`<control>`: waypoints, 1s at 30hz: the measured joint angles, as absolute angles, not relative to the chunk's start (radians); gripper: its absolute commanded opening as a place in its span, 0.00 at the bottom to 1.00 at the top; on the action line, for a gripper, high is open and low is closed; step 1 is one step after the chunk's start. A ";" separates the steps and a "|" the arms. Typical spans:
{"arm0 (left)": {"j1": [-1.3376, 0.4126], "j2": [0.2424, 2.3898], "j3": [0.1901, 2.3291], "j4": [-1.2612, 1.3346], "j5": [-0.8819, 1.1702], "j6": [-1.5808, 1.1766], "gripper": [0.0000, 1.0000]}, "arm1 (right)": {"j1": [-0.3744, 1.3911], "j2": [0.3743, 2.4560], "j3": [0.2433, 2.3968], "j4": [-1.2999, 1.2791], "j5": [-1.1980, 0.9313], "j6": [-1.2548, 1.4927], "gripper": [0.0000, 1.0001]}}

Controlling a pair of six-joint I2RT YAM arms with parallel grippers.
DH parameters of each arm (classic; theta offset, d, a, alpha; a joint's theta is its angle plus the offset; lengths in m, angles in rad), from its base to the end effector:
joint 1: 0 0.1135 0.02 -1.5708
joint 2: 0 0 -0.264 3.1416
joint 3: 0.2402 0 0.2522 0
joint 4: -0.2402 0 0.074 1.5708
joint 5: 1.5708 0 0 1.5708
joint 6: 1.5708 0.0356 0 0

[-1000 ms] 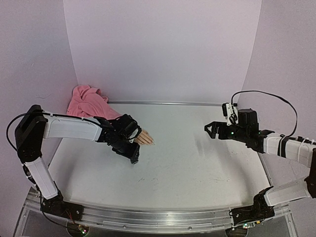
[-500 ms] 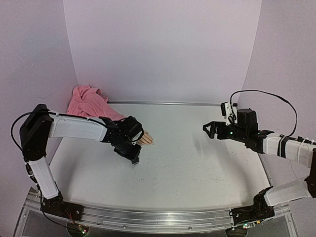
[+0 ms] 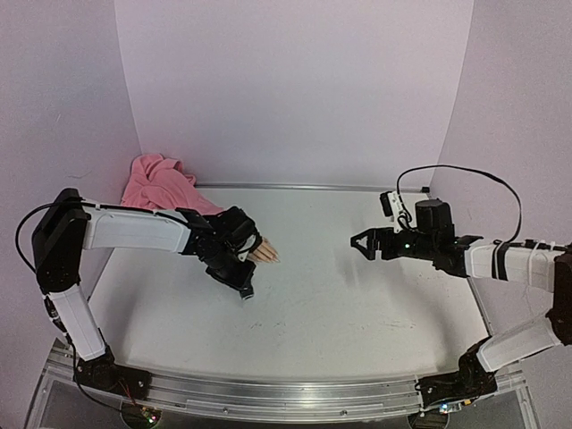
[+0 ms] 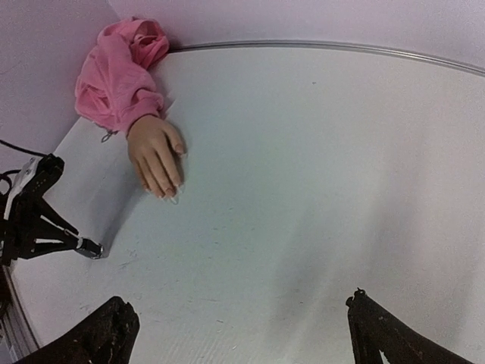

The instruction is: Paint the nails

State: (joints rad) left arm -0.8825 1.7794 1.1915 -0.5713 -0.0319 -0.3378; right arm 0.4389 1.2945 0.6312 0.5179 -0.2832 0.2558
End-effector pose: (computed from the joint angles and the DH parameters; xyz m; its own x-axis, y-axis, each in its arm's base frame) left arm 0.2268 -0.2739 0.1854 -0.8024 0.4542 -0.3872 0.5277 0.8429 -0.1050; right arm 0.2537 0.1301 0.2483 -0.2934 0.1306 -0.9470 -0.6037 0.7428 0.2895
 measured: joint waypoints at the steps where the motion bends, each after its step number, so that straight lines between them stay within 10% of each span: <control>1: -0.883 1.765 1.192 -0.578 -0.014 -0.337 0.00 | 0.452 1.309 0.637 0.523 -0.305 0.252 0.98; 10: -0.799 1.605 1.236 -0.595 0.286 -0.333 0.00 | 0.679 1.409 0.688 0.688 -0.546 0.216 0.95; 30: -0.765 1.457 1.276 -0.599 0.671 -0.259 0.00 | 0.861 1.751 0.872 1.071 -0.799 0.302 0.50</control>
State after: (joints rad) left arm -0.7647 1.4574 1.2758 -0.5995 0.6712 -0.2588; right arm 0.8608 1.7508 0.8719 1.0710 -0.7986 0.3023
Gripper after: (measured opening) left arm 0.143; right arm 0.580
